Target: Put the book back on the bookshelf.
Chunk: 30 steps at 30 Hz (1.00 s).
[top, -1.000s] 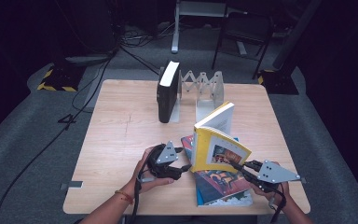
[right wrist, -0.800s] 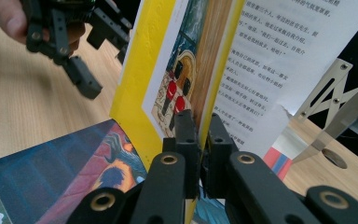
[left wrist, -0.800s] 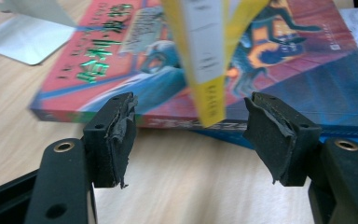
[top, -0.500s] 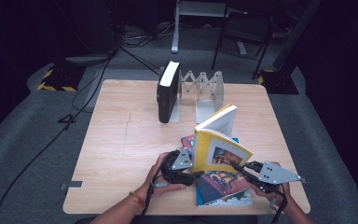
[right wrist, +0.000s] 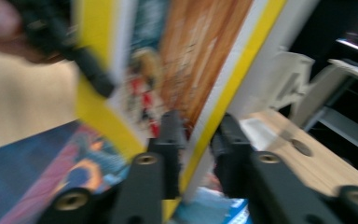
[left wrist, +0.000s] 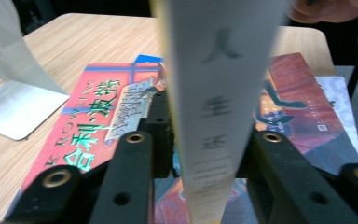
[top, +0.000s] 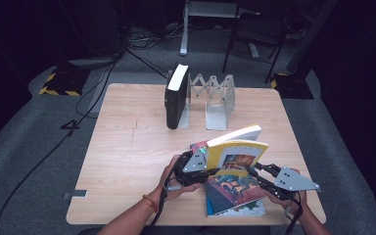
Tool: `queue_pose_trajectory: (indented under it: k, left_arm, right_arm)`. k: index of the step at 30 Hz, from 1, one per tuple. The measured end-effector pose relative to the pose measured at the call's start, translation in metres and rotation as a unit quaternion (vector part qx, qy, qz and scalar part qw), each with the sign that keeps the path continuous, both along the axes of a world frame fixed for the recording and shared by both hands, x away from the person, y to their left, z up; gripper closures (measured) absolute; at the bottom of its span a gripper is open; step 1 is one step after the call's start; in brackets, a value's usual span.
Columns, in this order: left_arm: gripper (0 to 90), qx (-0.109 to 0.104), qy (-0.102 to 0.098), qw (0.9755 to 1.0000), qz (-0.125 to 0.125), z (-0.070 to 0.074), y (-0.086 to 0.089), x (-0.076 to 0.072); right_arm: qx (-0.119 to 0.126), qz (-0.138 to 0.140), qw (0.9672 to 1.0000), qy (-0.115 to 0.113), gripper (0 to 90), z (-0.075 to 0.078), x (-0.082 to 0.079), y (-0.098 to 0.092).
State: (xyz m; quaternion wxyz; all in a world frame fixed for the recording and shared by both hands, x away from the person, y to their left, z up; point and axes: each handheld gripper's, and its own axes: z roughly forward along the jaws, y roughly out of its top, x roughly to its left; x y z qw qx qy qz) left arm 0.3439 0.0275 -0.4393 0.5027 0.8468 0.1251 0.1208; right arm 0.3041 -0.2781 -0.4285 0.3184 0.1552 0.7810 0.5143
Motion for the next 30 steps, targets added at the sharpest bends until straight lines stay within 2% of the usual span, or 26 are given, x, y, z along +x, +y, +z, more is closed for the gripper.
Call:
queue_pose_trajectory:
  k: [2,5,9,12,15,18,20,24,26,30]
  left_arm:
    - [72.7,0.003,-0.002,1.0,-0.004,0.0,-0.001,-0.002]
    - [73.1,0.006,-0.004,1.0,-0.004,0.001,-0.002,-0.003]
    - [73.0,0.006,-0.004,1.0,-0.001,0.001,-0.001,-0.002]
    - [72.9,0.006,-0.005,1.0,-0.001,0.001,-0.001,-0.002]
    - [72.5,0.005,-0.004,1.0,0.0,0.001,-0.001,-0.002]
    - [71.9,0.003,-0.003,1.0,0.002,0.002,-0.001,-0.001]
    - [71.8,0.002,-0.003,1.0,0.001,0.002,0.0,-0.002]
    - [70.2,-0.003,-0.013,0.9999,-0.006,0.006,0.0,-0.003]
    - [68.5,-0.023,-0.017,0.9996,-0.007,0.014,0.003,-0.004]
    - [66.1,-0.03,-0.036,0.9989,0.005,0.029,0.006,-0.006]
  right_arm:
    - [0.021,-0.032,0.9993,0.001,61.8,0.002,0.005,-0.006]
    - [0.047,-0.06,0.997,0.016,50.7,0.004,0.014,-0.014]
    - [0.053,-0.059,0.9966,0.02,45.7,0.007,0.019,-0.012]
    - [0.053,-0.044,0.9972,0.03,43.4,0.007,0.022,-0.006]
    - [0.043,-0.03,0.9979,0.038,42.9,0.005,0.025,0.003]
    - [0.035,-0.027,0.9983,0.037,46.4,0.004,0.024,0.009]
    - [0.036,-0.033,0.9984,0.028,48.8,0.005,0.02,0.011]
    - [0.038,-0.026,0.9985,0.029,48.5,0.006,0.017,0.012]
    - [0.04,-0.019,0.9983,0.037,50.5,0.005,0.018,0.011]
    - [0.037,-0.021,0.9985,0.035,55.1,0.004,0.018,0.011]
